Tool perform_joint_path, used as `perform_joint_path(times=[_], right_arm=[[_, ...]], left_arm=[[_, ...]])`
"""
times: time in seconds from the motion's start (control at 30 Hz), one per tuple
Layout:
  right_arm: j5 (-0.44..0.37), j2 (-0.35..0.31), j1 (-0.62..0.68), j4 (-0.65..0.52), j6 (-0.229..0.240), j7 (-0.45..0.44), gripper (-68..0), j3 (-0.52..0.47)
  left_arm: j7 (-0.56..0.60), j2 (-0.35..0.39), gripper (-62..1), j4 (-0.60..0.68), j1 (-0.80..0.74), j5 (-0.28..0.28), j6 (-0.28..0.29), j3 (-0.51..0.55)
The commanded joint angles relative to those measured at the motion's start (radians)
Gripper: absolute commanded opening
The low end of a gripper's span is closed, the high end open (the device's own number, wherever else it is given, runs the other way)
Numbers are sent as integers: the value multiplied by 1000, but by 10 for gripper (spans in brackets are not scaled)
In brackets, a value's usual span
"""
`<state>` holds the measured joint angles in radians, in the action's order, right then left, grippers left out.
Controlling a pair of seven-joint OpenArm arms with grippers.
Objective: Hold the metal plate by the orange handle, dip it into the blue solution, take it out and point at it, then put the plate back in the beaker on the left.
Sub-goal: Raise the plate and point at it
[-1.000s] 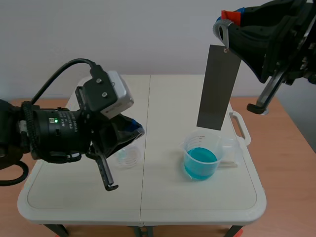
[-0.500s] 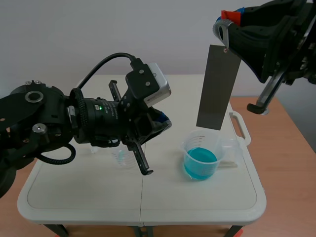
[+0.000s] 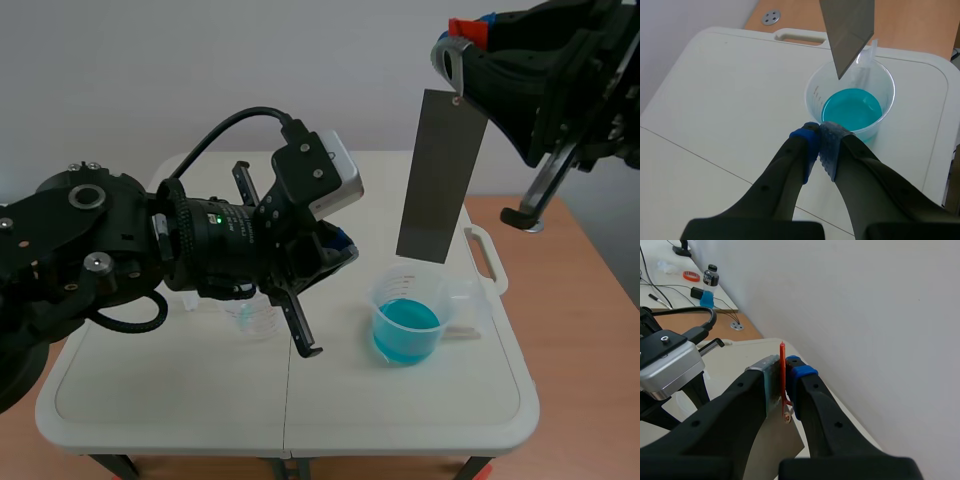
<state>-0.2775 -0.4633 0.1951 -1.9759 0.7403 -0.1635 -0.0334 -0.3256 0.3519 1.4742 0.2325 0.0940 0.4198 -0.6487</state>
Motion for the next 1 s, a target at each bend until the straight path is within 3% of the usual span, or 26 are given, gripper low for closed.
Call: perform_joint_path(times=[0.0, 0.27, 0.33, 0.57, 0.8, 0.97], right_arm=[[-15, -15, -10, -16, 5, -14, -662, -8], [-15, -15, -10, -16, 5, -14, -662, -8], [-15, -15, -10, -16, 5, -14, -662, -8], [-22, -15, -10, -16, 5, -14, -662, -8], [-22, -15, -10, -16, 5, -14, -662, -8], [-22, -15, -10, -14, 5, -15, -662, -8]], left_arm=[[10, -5, -588, 11, 6, 6, -5, -2], [-15, -5, -588, 11, 6, 5, -6, -2], [-11, 3, -588, 11, 5, 5, -35, 2], [117, 94, -588, 26, -77, 5, -238, 121], [232, 279, -588, 62, -251, 18, -447, 318], [255, 423, -588, 61, -426, 21, -587, 433]])
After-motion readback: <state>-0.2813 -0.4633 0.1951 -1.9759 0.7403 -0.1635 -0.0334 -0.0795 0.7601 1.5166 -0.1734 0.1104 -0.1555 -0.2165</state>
